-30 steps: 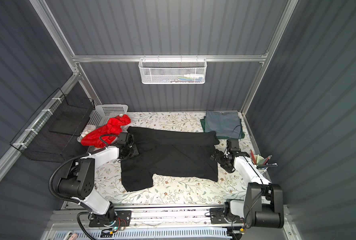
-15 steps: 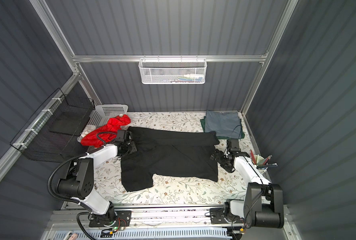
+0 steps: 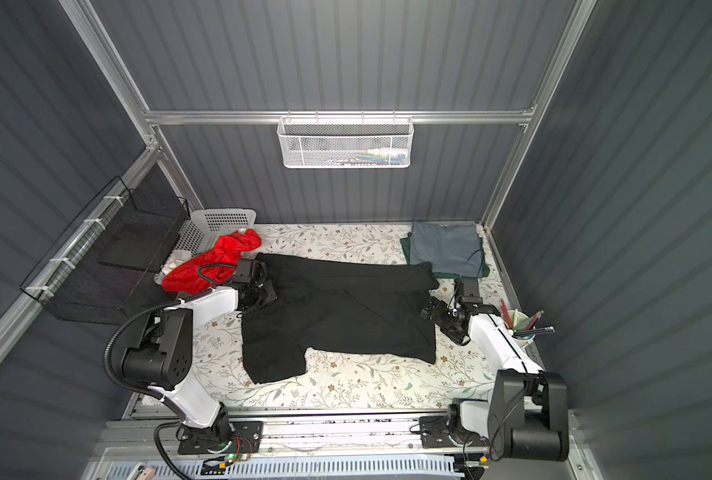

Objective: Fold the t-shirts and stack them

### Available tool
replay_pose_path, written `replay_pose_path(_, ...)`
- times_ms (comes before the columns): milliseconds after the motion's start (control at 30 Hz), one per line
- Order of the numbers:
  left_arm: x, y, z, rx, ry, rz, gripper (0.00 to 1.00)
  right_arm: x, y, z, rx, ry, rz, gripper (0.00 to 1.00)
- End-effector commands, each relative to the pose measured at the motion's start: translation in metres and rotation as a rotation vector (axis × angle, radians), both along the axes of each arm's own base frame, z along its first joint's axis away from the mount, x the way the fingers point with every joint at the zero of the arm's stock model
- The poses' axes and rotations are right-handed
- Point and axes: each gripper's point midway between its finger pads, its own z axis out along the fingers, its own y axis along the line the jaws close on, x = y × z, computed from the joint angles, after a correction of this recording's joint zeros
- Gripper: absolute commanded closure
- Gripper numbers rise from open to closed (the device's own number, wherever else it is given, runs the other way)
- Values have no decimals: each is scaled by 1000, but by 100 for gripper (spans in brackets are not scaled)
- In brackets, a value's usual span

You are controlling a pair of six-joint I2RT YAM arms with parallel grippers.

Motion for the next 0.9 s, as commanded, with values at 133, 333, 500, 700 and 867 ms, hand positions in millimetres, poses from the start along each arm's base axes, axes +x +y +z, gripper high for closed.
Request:
replay_pose_path(133, 7, 3, 17, -3, -35, 11, 100, -10, -1, -6, 2, 21, -5, 1)
replay_pose_path(333, 2, 16, 45, 36, -96, 28, 100, -15, -3, -9, -17, 34, -3, 1)
replay_pose_path(500, 2, 21, 64, 52, -133, 32, 100, -17, -4, -9, -24, 40, -2, 1)
replay_pose_path(700, -3, 33, 66, 93, -142, 61, 100, -18, -4, -10, -26, 49, 0, 1)
replay_pose_path(867, -15, 32, 52, 76, -100, 53, 97, -19, -3, -15, -19, 63, 4, 1)
